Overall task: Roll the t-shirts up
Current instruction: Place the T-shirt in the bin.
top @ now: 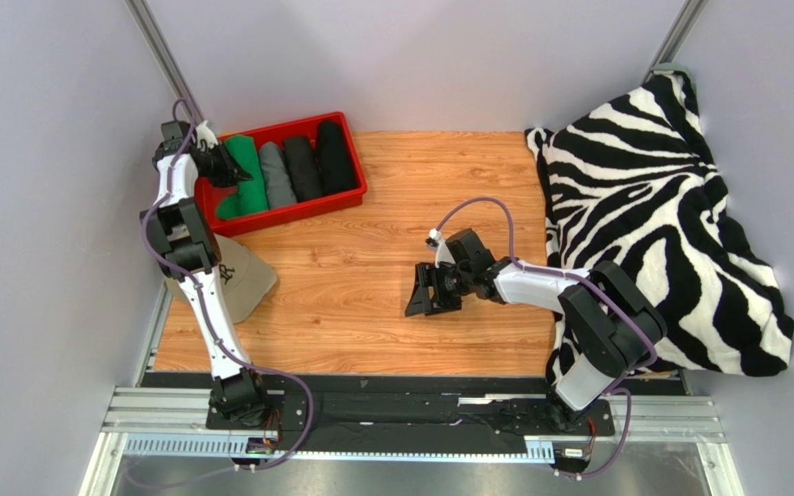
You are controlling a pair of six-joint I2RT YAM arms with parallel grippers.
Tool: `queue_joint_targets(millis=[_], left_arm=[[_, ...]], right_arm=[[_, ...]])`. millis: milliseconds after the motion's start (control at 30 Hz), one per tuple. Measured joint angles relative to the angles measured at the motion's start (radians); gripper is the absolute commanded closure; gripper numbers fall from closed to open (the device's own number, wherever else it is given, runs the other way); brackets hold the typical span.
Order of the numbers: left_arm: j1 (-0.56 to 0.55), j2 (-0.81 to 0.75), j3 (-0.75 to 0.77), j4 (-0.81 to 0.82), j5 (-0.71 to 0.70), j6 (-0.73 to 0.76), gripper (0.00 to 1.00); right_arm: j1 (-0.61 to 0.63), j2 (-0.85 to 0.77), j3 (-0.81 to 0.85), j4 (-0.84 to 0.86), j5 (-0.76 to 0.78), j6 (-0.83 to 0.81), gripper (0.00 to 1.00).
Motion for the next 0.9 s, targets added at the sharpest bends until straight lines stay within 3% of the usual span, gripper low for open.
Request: queue_joint_targets(millis=[400,900], left_arm=[[0.040,-0.013,-0.057,0.136,0.171,-0.125,0.98],[0.111,-0.040,-0.170,0.482,0.435,-0.427,0.99]], right_arm=[[0.000,0.013,0.001,0.003,-0.009,-0.007,0.35],[0.000,0.032,0.007,0.028,-0.037,-0.006,0.36]])
